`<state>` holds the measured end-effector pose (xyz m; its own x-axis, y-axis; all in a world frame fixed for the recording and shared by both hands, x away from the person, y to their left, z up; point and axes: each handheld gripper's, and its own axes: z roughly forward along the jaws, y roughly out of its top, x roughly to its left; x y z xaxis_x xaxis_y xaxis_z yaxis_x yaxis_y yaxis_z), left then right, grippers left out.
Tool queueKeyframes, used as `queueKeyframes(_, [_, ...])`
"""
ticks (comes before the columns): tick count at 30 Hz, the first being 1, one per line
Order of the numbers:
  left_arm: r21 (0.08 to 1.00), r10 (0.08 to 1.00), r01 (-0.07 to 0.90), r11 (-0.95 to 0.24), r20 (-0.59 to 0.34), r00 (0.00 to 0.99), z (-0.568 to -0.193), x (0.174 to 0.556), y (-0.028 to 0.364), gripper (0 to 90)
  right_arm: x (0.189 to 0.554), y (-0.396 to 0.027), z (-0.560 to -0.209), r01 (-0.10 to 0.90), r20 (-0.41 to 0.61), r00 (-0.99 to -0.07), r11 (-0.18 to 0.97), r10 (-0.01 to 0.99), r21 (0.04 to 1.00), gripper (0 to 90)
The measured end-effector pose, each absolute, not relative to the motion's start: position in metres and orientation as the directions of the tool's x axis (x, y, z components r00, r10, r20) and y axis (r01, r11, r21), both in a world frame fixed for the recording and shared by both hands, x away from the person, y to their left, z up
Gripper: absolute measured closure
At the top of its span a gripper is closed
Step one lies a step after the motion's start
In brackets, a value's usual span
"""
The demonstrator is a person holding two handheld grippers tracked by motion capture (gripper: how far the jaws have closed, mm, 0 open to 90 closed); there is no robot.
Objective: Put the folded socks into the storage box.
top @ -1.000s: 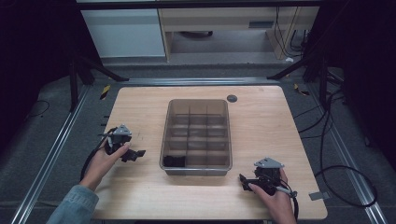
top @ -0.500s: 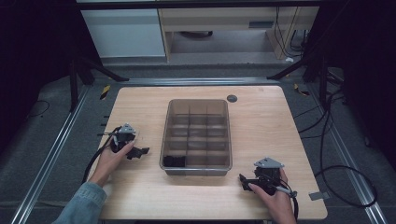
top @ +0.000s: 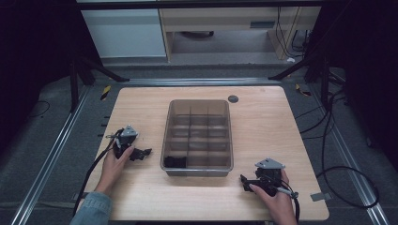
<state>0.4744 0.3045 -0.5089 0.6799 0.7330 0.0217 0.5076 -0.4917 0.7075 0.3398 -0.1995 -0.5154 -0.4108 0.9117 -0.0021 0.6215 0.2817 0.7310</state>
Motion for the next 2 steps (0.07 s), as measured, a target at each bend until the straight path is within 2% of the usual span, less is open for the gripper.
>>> queueKeyframes(2, [0.707,0.733,0.508,-0.492,0.022,0.680,-0.5088,0.4744,0.3045,0.0,0.3399,-0.1994,-0.5155,0.621,-0.002,-0.411,0.281,0.912,0.732,3.2])
